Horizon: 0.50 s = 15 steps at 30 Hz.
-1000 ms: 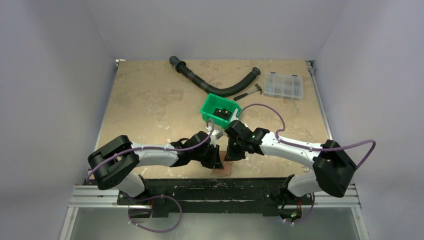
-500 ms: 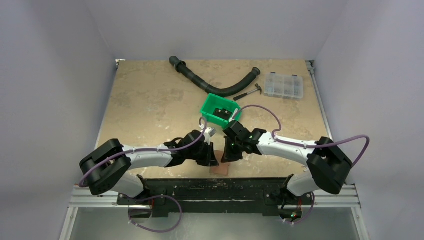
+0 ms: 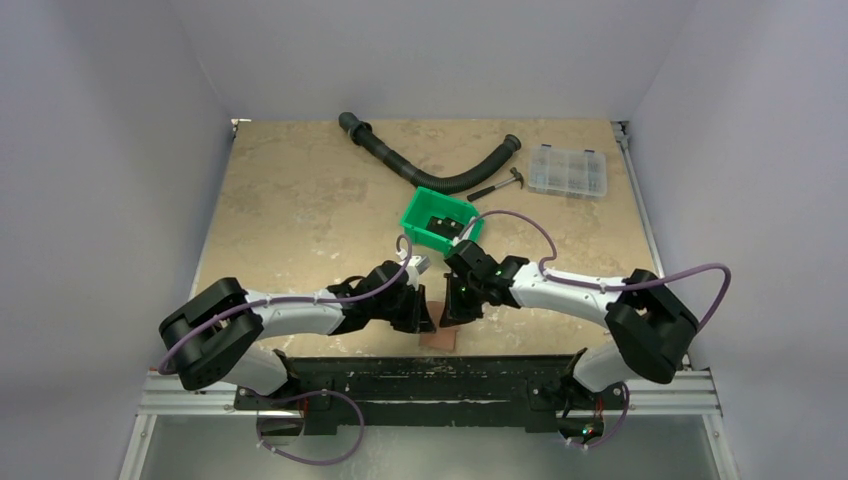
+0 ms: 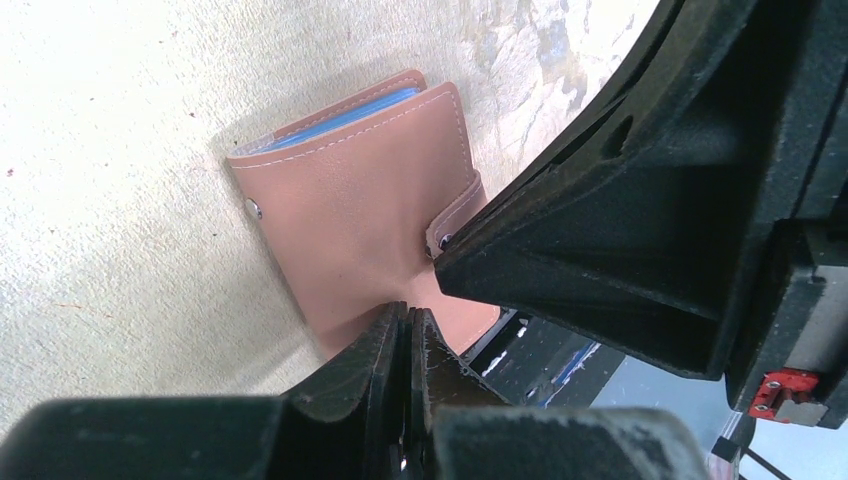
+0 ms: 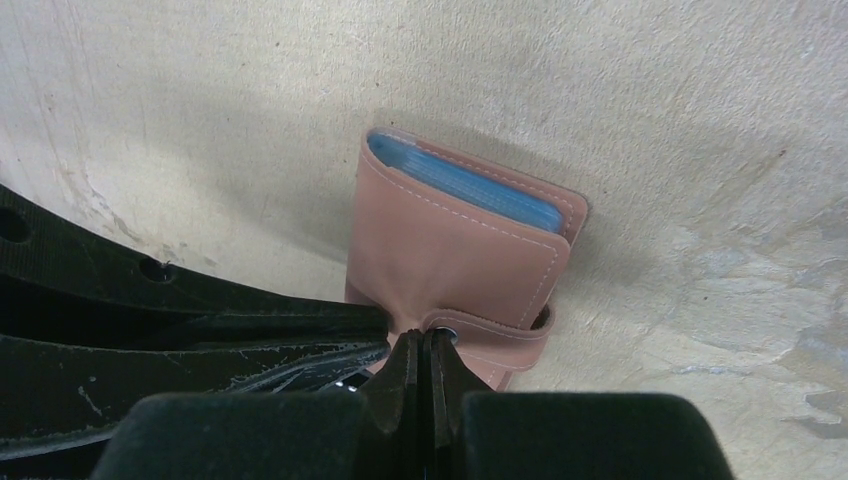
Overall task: Put the credit cards into the card holder
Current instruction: Close the card holder at the corner of the board.
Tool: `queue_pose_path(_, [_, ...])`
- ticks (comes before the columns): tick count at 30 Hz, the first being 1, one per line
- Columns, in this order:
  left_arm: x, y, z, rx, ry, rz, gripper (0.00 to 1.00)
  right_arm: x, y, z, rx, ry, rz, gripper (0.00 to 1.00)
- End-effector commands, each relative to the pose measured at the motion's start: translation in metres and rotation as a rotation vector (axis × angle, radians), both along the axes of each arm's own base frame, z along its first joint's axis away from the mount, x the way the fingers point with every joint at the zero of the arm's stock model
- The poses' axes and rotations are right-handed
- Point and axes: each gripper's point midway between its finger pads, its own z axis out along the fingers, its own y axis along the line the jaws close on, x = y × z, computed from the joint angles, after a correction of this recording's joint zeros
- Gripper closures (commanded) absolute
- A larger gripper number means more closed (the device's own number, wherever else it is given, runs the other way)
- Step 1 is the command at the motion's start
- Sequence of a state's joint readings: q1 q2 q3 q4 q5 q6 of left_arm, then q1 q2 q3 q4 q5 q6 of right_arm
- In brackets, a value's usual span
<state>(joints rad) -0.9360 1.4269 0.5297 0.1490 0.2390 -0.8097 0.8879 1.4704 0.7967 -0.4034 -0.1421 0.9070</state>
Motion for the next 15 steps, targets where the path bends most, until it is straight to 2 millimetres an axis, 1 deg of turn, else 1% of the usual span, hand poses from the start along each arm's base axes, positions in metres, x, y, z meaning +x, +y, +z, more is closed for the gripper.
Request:
queue_pose_path(1, [0.003,0.001,-0.003,0.004,-0.002,0.008,1.00,0.003,0.004,-0.007,-0.010,-0.004,0.025,1.00])
queue_pose_path(9, [0.002,0.003,-0.002,0.007,-0.004,0.012,1.00,-0.002,-0.007,-0.030,-0.064,0.060,0.010,1.00])
queue_pose_path(11, [0.002,0.003,-0.001,0.006,-0.004,0.013,1.00,-0.007,-0.016,-0.040,-0.093,0.095,0.000,1.00])
queue_pose_path(15, [0.002,0.005,0.000,0.008,-0.004,0.015,1.00,-0.009,-0.028,-0.053,-0.128,0.132,-0.020,1.00])
